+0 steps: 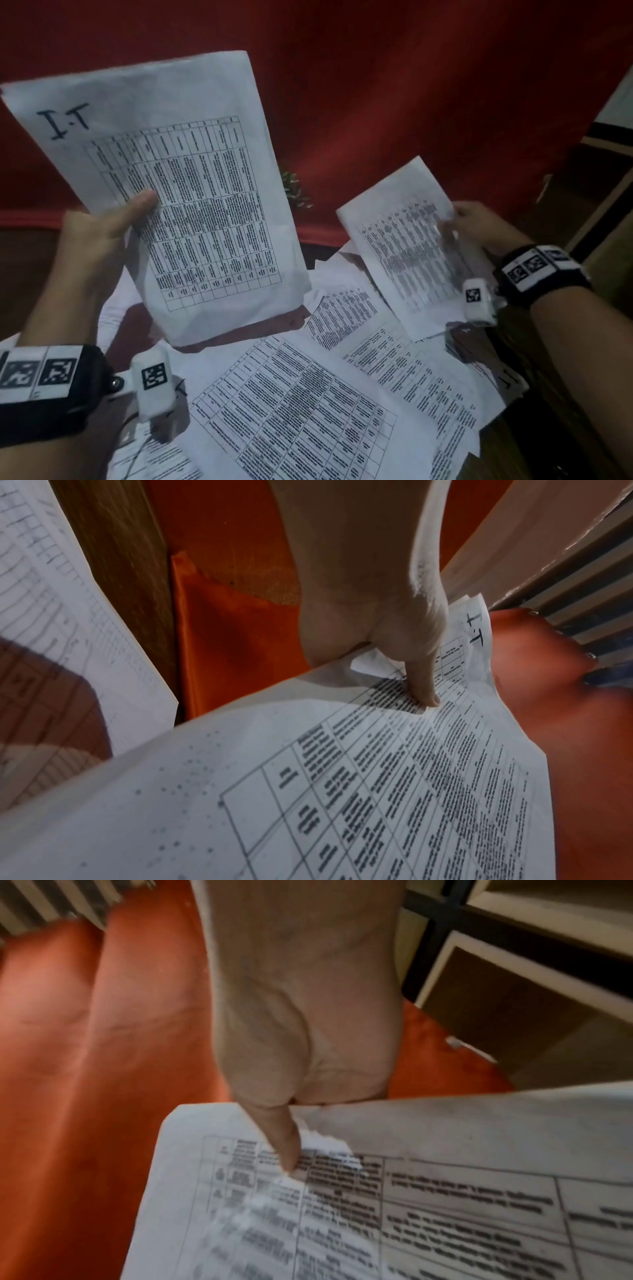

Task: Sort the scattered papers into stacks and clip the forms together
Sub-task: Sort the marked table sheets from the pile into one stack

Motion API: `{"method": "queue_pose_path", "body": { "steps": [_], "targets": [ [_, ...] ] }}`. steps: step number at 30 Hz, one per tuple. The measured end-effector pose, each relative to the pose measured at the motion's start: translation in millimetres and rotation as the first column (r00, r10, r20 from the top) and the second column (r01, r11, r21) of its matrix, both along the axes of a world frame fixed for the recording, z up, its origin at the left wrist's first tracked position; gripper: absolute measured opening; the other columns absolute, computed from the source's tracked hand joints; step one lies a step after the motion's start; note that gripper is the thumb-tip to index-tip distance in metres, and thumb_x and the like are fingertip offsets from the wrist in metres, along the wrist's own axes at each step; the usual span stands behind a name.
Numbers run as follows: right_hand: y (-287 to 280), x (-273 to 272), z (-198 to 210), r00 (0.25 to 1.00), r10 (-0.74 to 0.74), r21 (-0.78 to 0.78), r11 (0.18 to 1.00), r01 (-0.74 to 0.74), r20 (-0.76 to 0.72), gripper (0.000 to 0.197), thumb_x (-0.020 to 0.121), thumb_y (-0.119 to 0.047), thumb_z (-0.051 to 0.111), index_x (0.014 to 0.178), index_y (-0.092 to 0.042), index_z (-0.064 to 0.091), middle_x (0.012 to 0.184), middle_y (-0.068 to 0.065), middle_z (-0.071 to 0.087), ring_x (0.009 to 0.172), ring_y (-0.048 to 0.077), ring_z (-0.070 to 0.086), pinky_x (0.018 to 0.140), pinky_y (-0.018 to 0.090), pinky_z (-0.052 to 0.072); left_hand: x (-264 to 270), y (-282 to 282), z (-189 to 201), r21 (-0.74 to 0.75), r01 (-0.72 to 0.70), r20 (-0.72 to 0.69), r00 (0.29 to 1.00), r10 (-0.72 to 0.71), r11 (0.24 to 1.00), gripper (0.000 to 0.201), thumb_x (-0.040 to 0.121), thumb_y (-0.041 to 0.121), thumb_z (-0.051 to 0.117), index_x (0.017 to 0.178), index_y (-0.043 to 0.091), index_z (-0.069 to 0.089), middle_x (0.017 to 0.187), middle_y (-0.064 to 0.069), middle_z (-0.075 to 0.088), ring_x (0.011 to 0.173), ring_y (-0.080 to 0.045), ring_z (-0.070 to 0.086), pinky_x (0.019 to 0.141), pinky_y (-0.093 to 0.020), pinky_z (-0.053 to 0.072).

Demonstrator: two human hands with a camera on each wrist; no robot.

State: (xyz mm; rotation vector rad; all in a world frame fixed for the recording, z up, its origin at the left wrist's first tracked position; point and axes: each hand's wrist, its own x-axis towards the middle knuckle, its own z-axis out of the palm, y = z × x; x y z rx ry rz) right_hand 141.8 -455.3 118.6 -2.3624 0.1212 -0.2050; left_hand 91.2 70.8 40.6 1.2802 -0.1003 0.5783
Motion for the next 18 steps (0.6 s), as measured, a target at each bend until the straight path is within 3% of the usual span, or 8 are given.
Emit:
{"method": "queue_pose_path", "body": {
  "steps": [2,4,7,9,10,13,15,18],
  "targets": [
    [10,6,29,0.993,0.113,-0.049,0.992,-0.115,-0.044,0.022,0.097,0.007,0.059,0.118,0.005,0.065,0.099,0.014,0.07,0.07,0.015,0.065,0.053,0.014,0.055,0,-2,1,-0.003,-0.007,0.006,1.0,0.007,1.0,0.052,0.058,0.053,0.095,0.099,0.024,0.083,0.109,0.001,0.079,0.107,-0.025,0.075,0.104,-0.055,0.056],
    [24,10,48,0.942,0.239,-0.1,0.958,-0.269,-0.236,0.024,0.098,0.005,0.06,0.118,-0.005,0.067,0.105,0.009,0.074,0.078,0.019,0.069,0.061,0.022,0.06,-1,-4,1,-0.015,-0.003,0.008,1.0,0.003,1.0,0.044,0.059,0.05,0.093,0.095,0.027,0.084,0.107,0.003,0.081,0.106,-0.022,0.076,0.103,-0.054,0.056],
    [51,18,45,0.821,0.254,-0.241,0.874,-0.421,-0.511,0.018,0.101,-0.006,0.062,0.113,-0.014,0.072,0.091,-0.002,0.08,0.08,0.016,0.074,0.071,0.033,0.061,-1,-7,1,-0.009,0.009,0.015,1.0,-0.009,1.0,0.042,0.059,0.05,0.093,0.093,0.028,0.085,0.104,0.004,0.081,0.105,-0.021,0.077,0.104,-0.051,0.057],
    [71,23,25,0.801,0.208,-0.32,0.838,-0.442,-0.561,0.014,0.1,-0.011,0.065,0.111,-0.008,0.074,0.078,-0.004,0.078,0.08,0.022,0.071,0.067,0.034,0.058,-3,-8,2,-0.002,0.009,0.009,1.0,-0.009,1.0,0.04,0.06,0.05,0.091,0.093,0.028,0.084,0.103,0.004,0.081,0.104,-0.021,0.076,0.105,-0.051,0.056],
    [80,25,12,0.805,0.183,-0.402,0.791,-0.462,-0.565,0.015,0.1,-0.016,0.067,0.11,-0.007,0.074,0.08,-0.003,0.078,0.082,0.024,0.069,0.067,0.031,0.054,-3,-8,3,-0.001,0.009,0.007,1.0,-0.009,1.0,0.04,0.06,0.051,0.091,0.093,0.029,0.084,0.101,0.005,0.081,0.103,-0.02,0.076,0.105,-0.051,0.056],
    [98,33,-44,0.828,0.118,-0.565,0.678,-0.47,-0.548,0.028,0.096,-0.03,0.068,0.117,-0.012,0.073,0.107,0.0,0.074,0.093,0.02,0.066,0.079,0.028,0.049,-3,-8,4,0.002,0.004,-0.003,1.0,-0.004,1.0,0.036,0.063,0.049,0.09,0.093,0.029,0.084,0.101,0.005,0.08,0.104,-0.022,0.075,0.105,-0.051,0.056],
    [107,38,-78,0.827,0.074,-0.575,0.685,-0.448,-0.557,0.04,0.094,-0.037,0.069,0.127,-0.013,0.07,0.127,0.0,0.07,0.113,0.023,0.067,0.094,0.033,0.053,-2,-7,3,-0.001,0.004,-0.001,1.0,-0.004,1.0,0.025,0.071,0.041,0.088,0.093,0.03,0.084,0.103,0.004,0.081,0.106,-0.024,0.076,0.105,-0.051,0.055],
    [118,48,-100,0.829,0.042,-0.553,0.726,-0.409,-0.558,0.055,0.096,-0.038,0.068,0.141,-0.007,0.059,0.146,0.007,0.057,0.135,0.028,0.054,0.108,0.034,0.045,1,-7,1,0.006,-0.009,-0.005,1.0,0.009,1.0,0.009,0.086,0.025,0.082,0.093,0.03,0.085,0.106,0.004,0.081,0.107,-0.023,0.076,0.106,-0.05,0.056]
  ]
}}
